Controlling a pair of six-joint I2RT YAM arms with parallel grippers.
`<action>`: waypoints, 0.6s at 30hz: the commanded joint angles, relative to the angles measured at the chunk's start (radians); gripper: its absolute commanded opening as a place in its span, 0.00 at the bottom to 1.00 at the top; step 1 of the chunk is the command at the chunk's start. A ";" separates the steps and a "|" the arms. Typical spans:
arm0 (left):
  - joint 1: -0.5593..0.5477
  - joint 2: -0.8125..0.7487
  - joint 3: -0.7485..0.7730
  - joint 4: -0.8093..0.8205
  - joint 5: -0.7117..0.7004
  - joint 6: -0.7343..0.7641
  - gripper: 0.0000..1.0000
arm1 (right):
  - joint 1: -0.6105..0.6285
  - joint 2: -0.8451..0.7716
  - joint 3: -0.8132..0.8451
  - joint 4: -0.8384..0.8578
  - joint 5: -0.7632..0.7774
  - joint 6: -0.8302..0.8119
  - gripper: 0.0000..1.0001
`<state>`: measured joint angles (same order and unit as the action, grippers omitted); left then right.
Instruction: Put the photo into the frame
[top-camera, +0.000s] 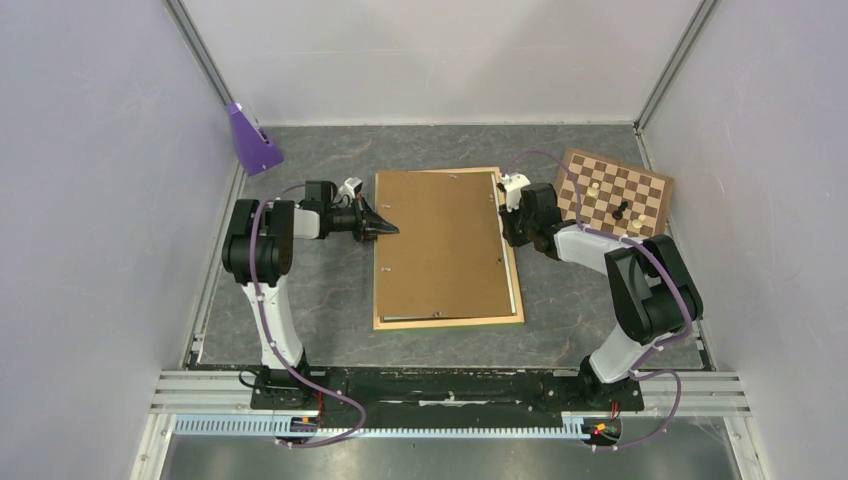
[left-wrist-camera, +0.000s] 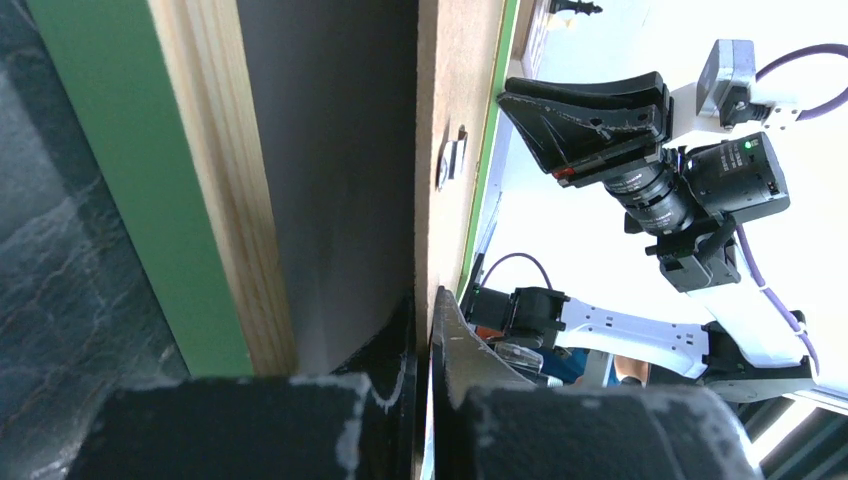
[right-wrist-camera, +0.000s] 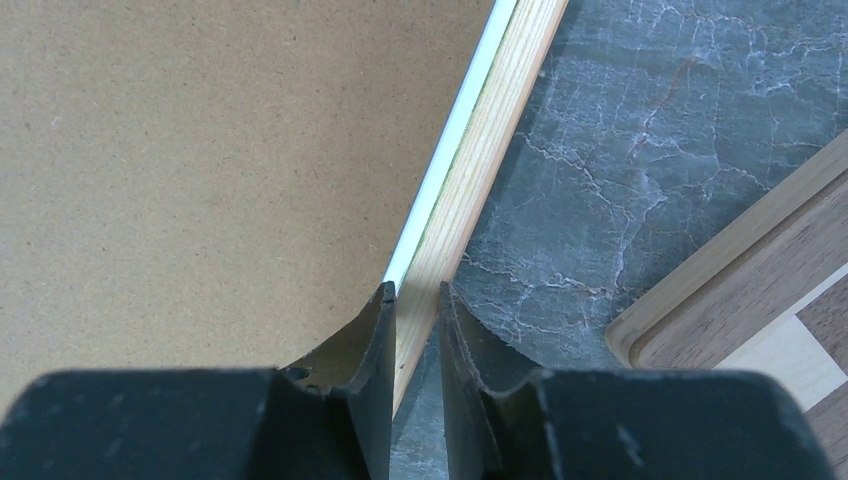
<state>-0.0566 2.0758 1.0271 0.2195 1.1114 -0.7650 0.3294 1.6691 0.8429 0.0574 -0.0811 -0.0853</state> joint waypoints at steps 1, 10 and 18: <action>-0.025 0.041 -0.007 0.047 -0.143 -0.049 0.02 | 0.005 0.046 -0.031 -0.005 -0.046 0.011 0.10; -0.051 0.049 0.004 0.049 -0.176 -0.078 0.02 | 0.005 0.044 -0.034 -0.005 -0.044 0.010 0.09; -0.058 0.055 -0.004 0.057 -0.192 -0.084 0.02 | 0.005 0.046 -0.036 -0.004 -0.045 0.009 0.09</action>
<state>-0.0822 2.1014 1.0271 0.2867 1.1004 -0.8295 0.3267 1.6711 0.8364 0.0788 -0.0795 -0.0788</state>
